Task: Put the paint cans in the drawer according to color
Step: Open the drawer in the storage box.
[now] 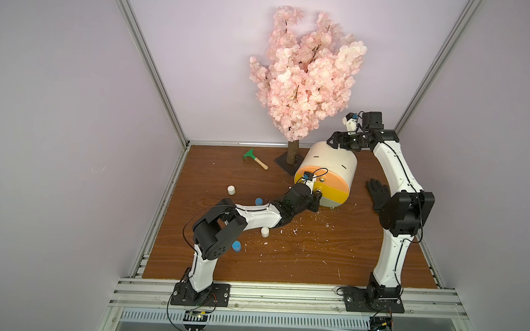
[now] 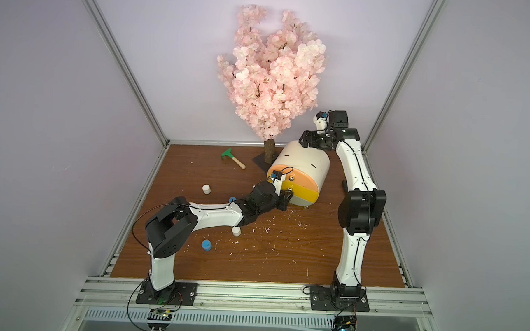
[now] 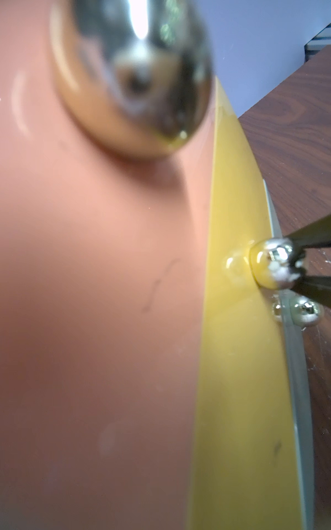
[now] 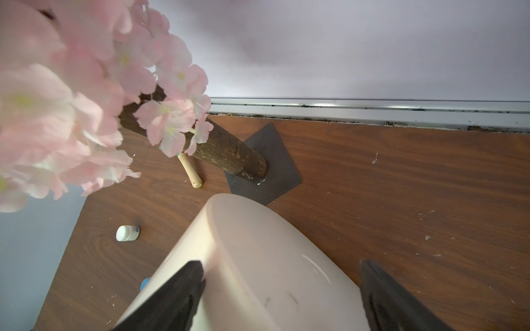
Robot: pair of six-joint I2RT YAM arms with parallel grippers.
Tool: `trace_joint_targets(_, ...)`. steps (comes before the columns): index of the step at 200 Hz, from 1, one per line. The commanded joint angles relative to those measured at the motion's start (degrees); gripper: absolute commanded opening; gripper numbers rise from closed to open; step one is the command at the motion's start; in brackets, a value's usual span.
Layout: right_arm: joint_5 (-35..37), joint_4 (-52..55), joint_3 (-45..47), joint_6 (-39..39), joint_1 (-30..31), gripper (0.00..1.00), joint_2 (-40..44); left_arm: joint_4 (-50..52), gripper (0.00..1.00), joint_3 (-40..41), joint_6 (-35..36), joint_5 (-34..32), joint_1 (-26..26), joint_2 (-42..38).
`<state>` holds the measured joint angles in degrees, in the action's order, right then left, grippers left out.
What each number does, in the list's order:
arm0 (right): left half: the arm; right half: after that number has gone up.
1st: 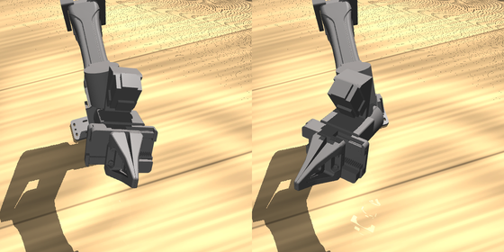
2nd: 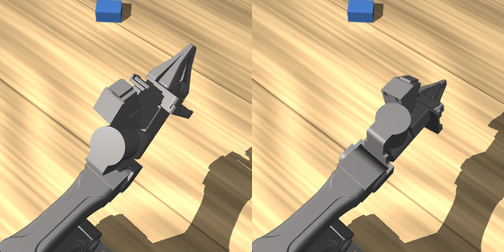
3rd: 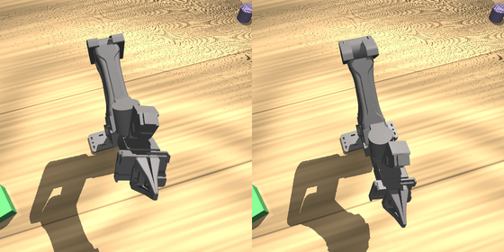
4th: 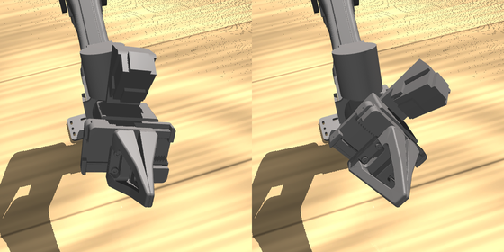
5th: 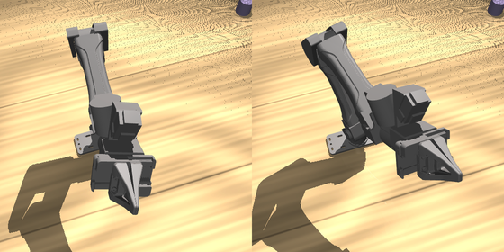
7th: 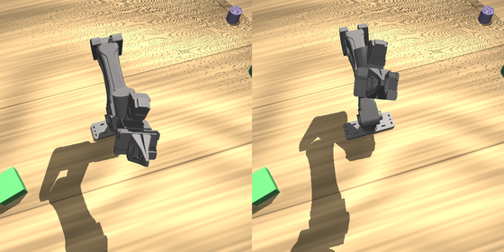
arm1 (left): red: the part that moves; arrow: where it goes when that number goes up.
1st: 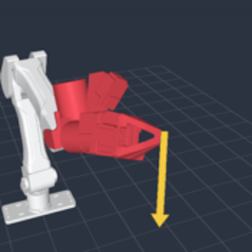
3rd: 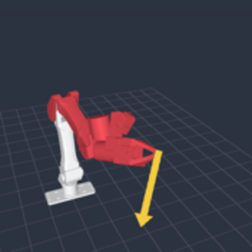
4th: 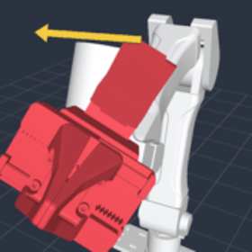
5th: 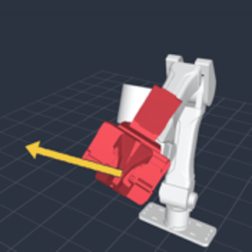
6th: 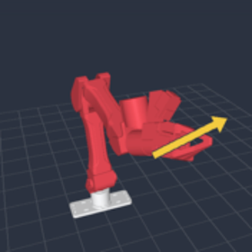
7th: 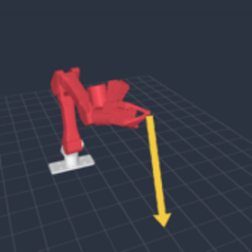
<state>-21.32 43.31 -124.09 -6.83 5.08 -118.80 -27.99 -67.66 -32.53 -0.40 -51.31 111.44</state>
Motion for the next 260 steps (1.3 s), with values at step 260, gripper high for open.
trace_joint_targets(260, -0.37, -1.2, 3.59, 0.77, 0.1, 0.91, 4.76, -1.48, 0.24, -2.66, -2.97, -3.29, -0.15, 1.2)
